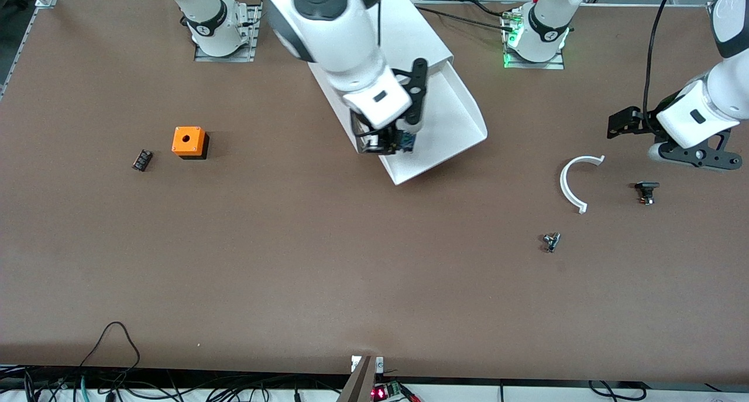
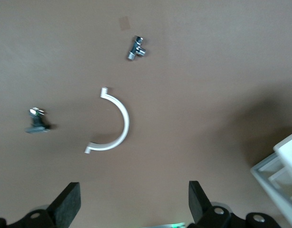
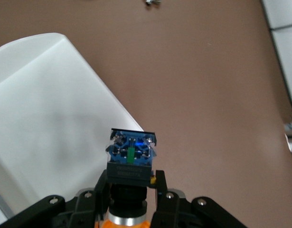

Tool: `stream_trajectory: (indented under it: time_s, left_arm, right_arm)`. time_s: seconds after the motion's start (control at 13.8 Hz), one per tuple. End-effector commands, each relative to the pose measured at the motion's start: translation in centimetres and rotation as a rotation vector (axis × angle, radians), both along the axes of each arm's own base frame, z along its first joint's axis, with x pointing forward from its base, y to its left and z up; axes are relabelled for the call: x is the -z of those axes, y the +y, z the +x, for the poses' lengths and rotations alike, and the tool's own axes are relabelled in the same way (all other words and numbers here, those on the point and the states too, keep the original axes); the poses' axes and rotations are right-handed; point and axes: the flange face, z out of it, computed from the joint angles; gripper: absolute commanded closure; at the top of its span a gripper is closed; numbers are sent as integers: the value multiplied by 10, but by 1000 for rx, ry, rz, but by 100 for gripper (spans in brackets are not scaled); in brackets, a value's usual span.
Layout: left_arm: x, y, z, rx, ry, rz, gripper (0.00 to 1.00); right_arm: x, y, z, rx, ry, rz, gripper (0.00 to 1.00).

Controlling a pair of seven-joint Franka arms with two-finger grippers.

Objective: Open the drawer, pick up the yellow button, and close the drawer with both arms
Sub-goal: 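Carry the button out with the right gripper while the left gripper reaches the drawer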

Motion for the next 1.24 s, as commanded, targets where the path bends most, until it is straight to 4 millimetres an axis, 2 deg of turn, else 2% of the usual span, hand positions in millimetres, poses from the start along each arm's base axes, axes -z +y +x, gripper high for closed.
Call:
stream_trajectory:
  time_s: [0.0,0.15,0.29,0.44,0.58,0.65,0.87,1.02,1.16]
  left_arm:
    - [39,-34,20,-154,11,-28,0]
    - [75,-76,24,-249,-5,-15,0]
    - [113,-114,14,-301,-33,-13,0]
    - [145,-149,-6,-353,-66,-19,0]
    - [152,-180,-29,-409,-82,-12,0]
    - [152,-201,-43,-390,-78,-8,0]
    - [154,-236,-72,-413,-73,9,0]
    - [155,-257,-98,-364,-82,18,0]
    - [155,-281,-129,-296,-91,35,0]
  right_arm:
    - [-15,-73,26,144,28,0,73]
    - [-14,-124,40,223,44,-7,72]
    - [-6,-168,46,285,38,-39,72]
    - [11,-205,51,342,74,-55,72]
    - [17,-225,53,371,93,-63,72]
    - [24,-230,50,393,111,-68,72]
    - [44,-252,54,698,190,-86,72]
    - [62,-288,59,898,214,-144,72]
    - [81,-327,66,996,224,-190,72]
